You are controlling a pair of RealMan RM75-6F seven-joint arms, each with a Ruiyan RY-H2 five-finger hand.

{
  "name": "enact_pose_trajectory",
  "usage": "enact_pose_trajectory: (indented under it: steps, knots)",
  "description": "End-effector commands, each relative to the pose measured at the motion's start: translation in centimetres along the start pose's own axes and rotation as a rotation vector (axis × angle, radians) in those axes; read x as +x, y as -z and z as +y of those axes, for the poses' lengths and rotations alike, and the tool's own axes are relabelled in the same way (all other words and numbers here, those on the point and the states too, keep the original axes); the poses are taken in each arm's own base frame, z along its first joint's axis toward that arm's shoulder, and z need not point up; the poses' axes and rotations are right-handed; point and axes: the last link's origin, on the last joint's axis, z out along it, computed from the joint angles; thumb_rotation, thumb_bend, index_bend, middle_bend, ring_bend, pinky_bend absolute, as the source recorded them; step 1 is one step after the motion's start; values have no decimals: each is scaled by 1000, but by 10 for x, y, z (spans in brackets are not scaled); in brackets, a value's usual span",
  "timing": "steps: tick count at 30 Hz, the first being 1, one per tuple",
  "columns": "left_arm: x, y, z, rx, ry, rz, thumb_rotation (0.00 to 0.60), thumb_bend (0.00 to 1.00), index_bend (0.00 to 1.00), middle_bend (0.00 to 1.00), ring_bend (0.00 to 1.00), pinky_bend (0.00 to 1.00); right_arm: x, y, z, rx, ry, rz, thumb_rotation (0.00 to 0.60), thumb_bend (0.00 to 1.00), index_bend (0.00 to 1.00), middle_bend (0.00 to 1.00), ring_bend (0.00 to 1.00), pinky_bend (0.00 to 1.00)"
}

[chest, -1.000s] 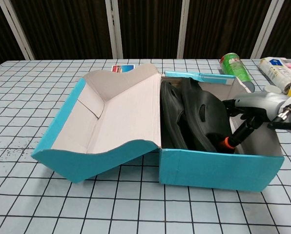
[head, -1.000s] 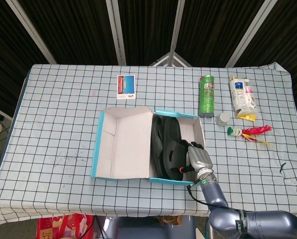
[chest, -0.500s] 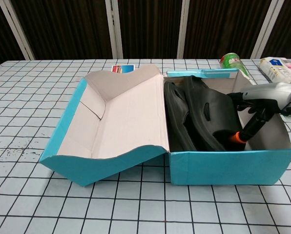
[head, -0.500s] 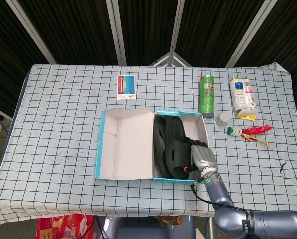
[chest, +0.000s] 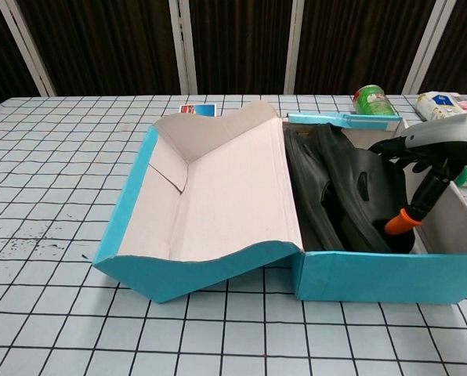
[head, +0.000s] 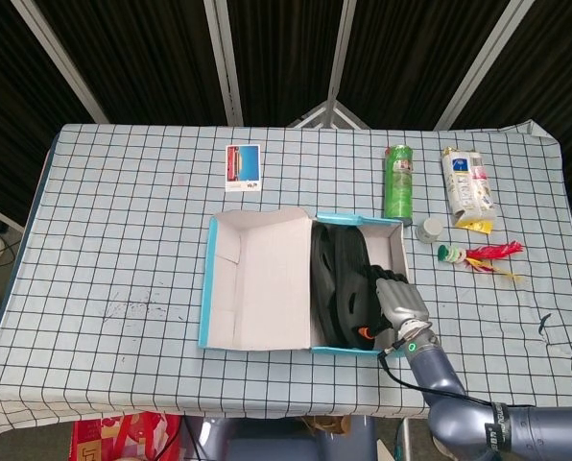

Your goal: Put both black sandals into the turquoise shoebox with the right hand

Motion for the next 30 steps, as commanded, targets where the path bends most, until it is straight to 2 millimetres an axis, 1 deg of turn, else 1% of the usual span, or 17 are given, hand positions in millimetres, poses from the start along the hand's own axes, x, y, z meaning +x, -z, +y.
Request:
enact_pose_trajectory:
  steps: [1, 4, 8, 14, 16, 18, 22, 23, 24, 25, 26, 28, 30]
  knots:
    - [0, 0, 0, 0, -1, 0, 600, 373, 106, 26, 0, 92, -1, 0, 3, -4, 18, -25, 600, 103, 0, 0, 0, 0]
    - [0, 0, 0, 2, -1, 0, 600, 373, 107, 26, 0, 92, -1, 0, 4, -3, 18, -39, 600, 89, 0, 0, 0, 0]
    - [0, 0, 0, 2, -2, -1, 600, 373, 107, 26, 0, 92, 4, 2, 4, -1, 14, -35, 600, 88, 0, 0, 0, 0]
    - [0, 0, 0, 1, -1, 0, 600, 373, 107, 26, 0, 92, 24, 11, -1, 18, 4, 19, 600, 89, 0, 0, 0, 0]
    - [0, 0, 0, 1, 0, -1, 600, 373, 107, 26, 0, 92, 31, 14, -1, 17, 20, 44, 600, 89, 0, 0, 0, 0]
    - [0, 1, 0, 1, 2, 0, 600, 373, 107, 26, 0, 92, 43, 19, 2, -9, 79, 88, 600, 89, 0, 0, 0, 0]
    - [1, 1, 0, 1, 2, 0, 600, 373, 107, 26, 0, 91, 49, 24, -1, -17, 98, 109, 600, 89, 0, 2, 0, 0]
    - [0, 1, 0, 1, 2, -1, 600, 373, 107, 26, 0, 91, 50, 25, -2, -14, 94, 112, 600, 106, 0, 14, 0, 0]
    - [0, 1, 0, 1, 1, -1, 600, 373, 107, 26, 0, 91, 52, 26, -5, -4, 81, 118, 600, 159, 1, 60, 2, 0]
    - [0, 1, 0, 1, 1, -2, 600, 373, 107, 26, 0, 91, 54, 28, -9, 8, 57, 130, 600, 229, 21, 125, 19, 0]
    - [0, 1, 0, 1, 0, -2, 600, 373, 107, 26, 0, 92, 56, 29, -13, 22, 25, 149, 600, 332, 74, 226, 63, 0]
    - [0, 1, 1, 1, 0, -3, 600, 373, 107, 26, 0, 92, 58, 30, -19, 47, -25, 184, 600, 494, 239, 406, 223, 14]
    - [0, 1, 1, 1, 0, -3, 600, 373, 107, 25, 0, 92, 57, 30, -26, 73, -76, 220, 600, 595, 344, 495, 371, 88]
